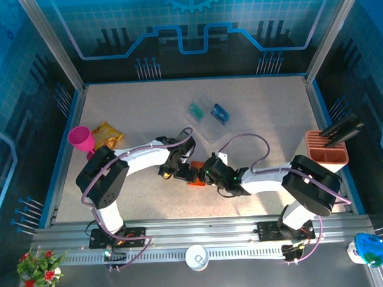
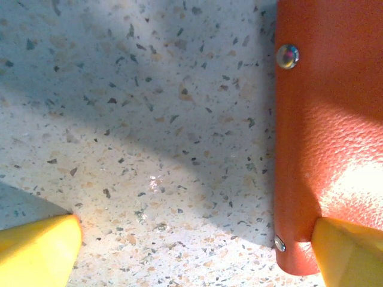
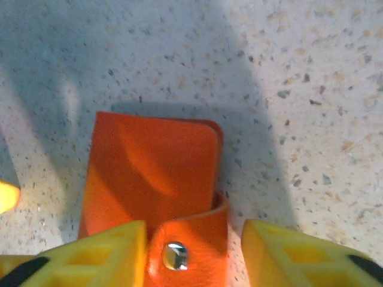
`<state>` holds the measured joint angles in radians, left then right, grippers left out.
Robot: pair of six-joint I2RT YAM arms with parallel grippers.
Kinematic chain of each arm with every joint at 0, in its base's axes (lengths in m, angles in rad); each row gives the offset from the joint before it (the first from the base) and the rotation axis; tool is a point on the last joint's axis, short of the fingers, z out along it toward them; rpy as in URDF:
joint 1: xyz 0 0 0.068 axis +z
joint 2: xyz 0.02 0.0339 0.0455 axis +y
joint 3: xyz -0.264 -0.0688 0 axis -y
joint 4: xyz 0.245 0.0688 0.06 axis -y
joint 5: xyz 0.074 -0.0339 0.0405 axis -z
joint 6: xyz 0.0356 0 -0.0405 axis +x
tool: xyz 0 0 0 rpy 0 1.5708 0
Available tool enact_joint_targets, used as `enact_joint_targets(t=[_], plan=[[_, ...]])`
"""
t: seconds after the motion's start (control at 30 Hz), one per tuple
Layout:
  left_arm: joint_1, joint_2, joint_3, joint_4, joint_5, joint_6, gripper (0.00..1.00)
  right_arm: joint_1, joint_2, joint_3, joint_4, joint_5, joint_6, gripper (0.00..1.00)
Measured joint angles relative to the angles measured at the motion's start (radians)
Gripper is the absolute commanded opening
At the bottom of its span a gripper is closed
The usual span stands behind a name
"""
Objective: Put the credit cards into the card holder
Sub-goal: Close the button on the card holder.
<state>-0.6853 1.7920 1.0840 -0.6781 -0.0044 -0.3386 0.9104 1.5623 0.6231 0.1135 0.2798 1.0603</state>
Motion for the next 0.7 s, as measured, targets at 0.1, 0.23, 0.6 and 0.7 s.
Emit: enact_joint_targets(t=[0.1, 0.23, 0.6, 0.7], plan=[[0.003, 0.002, 0.010, -0.011, 0.001, -0.002, 0.99, -0.073, -0.014, 0.092, -0.190, -0.103, -0.087, 0.74], [0.009, 0.006, 0.024, -0.025, 0.004, -0.003, 0.99, -0.159, -0.064, 0.207, -0.364, -0.184, -0.177, 1.00], [0.140, -0.210, 0.100, 0.012, -0.016, -0.034, 0.99, -0.413, -0.268, 0.405, -0.527, -0.321, -0.395, 1.00], [0.188, -0.332, 0.100, 0.056, -0.040, -0.044, 0.99, -0.491, -0.284, 0.407, -0.577, -0.310, -0.466, 1.00]])
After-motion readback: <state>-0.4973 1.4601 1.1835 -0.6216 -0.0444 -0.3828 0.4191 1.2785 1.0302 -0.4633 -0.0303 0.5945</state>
